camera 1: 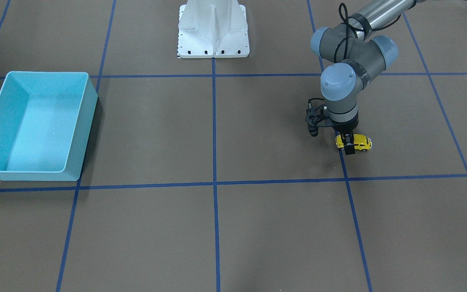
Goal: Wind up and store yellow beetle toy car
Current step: 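Close the left gripper on the car and press it onto the table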
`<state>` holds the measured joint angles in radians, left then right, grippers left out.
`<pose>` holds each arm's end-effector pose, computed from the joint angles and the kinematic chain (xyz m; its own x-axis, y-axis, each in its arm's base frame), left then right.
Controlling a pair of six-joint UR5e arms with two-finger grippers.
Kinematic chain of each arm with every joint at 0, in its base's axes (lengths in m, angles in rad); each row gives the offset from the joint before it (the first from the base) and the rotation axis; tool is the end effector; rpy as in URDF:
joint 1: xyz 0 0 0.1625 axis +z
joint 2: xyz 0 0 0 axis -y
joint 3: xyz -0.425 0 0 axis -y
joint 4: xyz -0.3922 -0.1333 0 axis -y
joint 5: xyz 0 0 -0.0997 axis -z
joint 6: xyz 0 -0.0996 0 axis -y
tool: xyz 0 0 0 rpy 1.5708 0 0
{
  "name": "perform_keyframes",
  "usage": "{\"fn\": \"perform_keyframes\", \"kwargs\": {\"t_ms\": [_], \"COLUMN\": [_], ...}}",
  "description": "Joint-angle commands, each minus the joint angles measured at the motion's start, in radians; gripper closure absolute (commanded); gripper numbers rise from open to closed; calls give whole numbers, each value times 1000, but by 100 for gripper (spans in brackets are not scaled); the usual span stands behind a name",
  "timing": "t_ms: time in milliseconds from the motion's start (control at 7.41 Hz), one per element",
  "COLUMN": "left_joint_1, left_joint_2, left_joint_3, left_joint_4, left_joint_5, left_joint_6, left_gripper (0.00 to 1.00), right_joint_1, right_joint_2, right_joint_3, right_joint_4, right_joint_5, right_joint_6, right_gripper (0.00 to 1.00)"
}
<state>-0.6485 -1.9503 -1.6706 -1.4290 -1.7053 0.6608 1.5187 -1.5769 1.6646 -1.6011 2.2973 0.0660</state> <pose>0.4314 -0.4774 0.4365 -0.0170 0.9945 0.1033 -0.9394 -0.0512 0.3391 0.0414 -0.4947 0.6217 0.7463 -0.0111 0.6655 0.0028 0.9999 0.0135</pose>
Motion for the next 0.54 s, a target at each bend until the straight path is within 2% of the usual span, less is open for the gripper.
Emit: {"fn": "perform_keyframes", "kwargs": {"t_ms": [0, 135, 405], "left_joint_1": [7, 7, 18], "left_joint_2": [-1, -2, -13], "left_joint_3": [3, -3, -7], "left_joint_4": [-24, -24, -21], "left_joint_5": [-1, -1, -26], "left_joint_6": [0, 0, -3], "left_gripper": [38, 59, 69], "right_joint_1": [0, 0, 0], "right_joint_2": [0, 0, 0], "right_joint_3": [0, 0, 0], "right_joint_4": [0, 0, 0], "right_joint_5": [-1, 1, -1], "right_joint_6": [0, 0, 0], "right_gripper": [1, 1, 1]}}
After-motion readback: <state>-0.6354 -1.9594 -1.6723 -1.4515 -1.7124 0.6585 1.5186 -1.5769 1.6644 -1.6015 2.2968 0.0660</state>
